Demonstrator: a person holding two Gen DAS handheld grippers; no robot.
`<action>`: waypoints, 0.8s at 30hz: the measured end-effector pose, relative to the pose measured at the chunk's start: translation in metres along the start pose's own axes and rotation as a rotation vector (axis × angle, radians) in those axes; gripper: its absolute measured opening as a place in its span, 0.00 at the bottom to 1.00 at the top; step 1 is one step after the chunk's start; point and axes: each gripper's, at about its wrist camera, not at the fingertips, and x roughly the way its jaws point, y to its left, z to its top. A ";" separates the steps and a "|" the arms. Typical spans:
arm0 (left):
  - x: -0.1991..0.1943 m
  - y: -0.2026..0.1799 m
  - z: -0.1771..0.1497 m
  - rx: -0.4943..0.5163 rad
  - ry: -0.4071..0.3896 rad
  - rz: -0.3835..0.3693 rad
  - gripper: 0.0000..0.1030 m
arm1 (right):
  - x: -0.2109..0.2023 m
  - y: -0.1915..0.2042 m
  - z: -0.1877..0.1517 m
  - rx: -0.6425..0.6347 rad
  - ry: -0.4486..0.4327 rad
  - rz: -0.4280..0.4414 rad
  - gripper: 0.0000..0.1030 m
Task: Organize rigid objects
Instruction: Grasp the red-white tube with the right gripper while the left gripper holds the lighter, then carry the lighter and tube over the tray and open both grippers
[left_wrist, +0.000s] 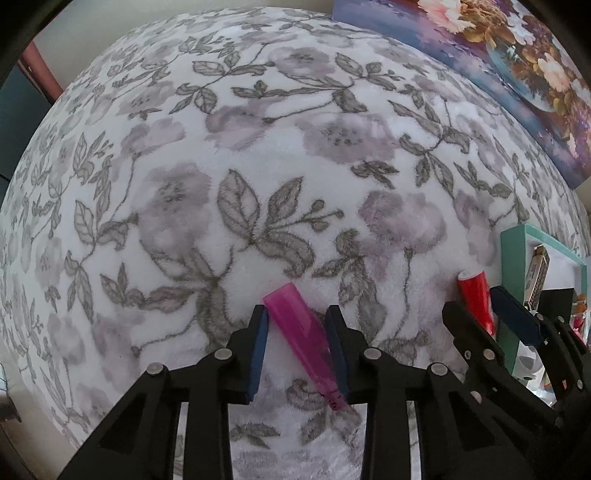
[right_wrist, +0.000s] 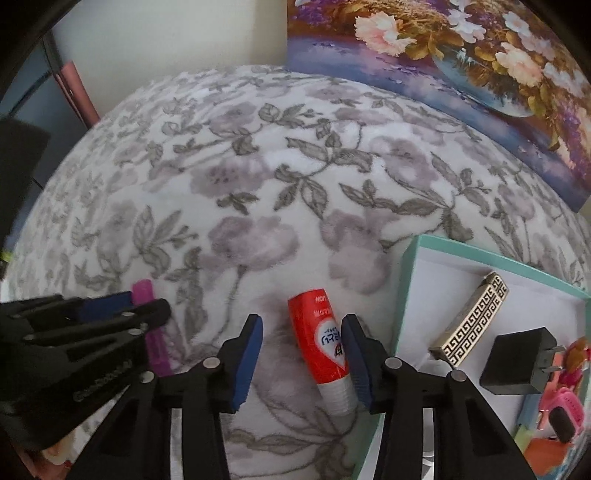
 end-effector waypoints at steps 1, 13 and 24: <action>0.000 -0.001 -0.001 0.004 -0.003 0.005 0.32 | 0.003 -0.001 -0.001 0.004 0.010 0.002 0.44; -0.011 -0.024 0.003 0.012 -0.059 -0.008 0.19 | -0.001 -0.008 -0.007 0.044 0.025 -0.001 0.32; -0.071 -0.032 0.002 -0.013 -0.182 -0.081 0.19 | -0.043 -0.017 -0.017 0.134 -0.020 0.062 0.30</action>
